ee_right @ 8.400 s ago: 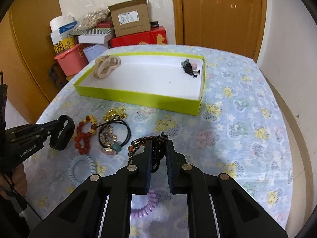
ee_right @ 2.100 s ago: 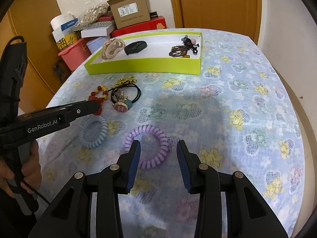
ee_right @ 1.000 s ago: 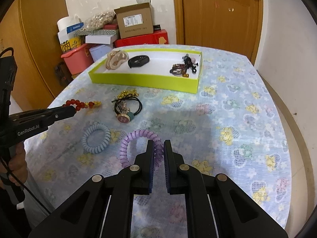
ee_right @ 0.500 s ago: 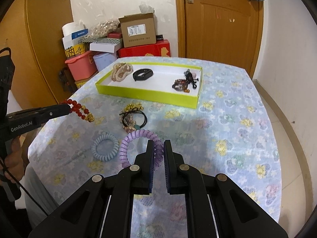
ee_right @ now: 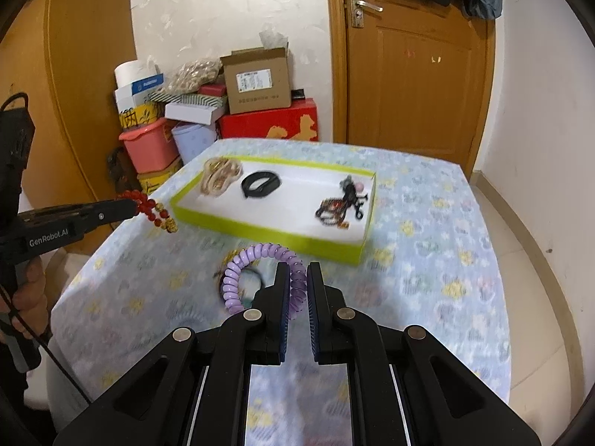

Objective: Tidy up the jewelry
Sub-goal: 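Lift the red bracelet and purple coil hair tie toward the green tray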

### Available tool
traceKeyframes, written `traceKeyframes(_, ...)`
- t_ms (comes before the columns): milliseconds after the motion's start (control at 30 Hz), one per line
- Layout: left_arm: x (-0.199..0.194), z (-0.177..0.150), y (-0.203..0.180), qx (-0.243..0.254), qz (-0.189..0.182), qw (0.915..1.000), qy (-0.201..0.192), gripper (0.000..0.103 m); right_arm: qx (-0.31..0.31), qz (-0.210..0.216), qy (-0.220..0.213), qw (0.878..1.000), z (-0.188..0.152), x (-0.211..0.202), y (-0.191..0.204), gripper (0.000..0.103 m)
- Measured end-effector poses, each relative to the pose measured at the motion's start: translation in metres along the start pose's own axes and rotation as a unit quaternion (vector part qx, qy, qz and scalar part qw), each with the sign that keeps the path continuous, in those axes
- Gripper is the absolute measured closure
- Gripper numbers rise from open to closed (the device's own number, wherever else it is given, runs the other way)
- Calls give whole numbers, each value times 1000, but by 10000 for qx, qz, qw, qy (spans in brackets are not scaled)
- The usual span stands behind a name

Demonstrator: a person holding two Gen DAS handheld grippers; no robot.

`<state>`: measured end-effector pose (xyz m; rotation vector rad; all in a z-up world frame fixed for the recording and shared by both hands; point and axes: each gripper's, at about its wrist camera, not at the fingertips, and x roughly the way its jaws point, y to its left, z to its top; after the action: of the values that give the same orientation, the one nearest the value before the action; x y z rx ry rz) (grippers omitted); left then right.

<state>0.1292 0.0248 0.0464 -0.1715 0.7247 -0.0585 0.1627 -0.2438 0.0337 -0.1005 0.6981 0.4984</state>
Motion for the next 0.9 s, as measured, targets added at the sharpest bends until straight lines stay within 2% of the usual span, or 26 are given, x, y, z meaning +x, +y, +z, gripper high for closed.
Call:
traceKeyframes(500, 45, 47, 27, -80, -44, 10000, -20, 93, 8, -226, 35, 9997, 45, 63, -28, 94)
traceKeyframes(900, 96, 39, 44, -197, 110, 9987, 447, 93, -35, -297, 486, 9984, 44, 119, -40, 94)
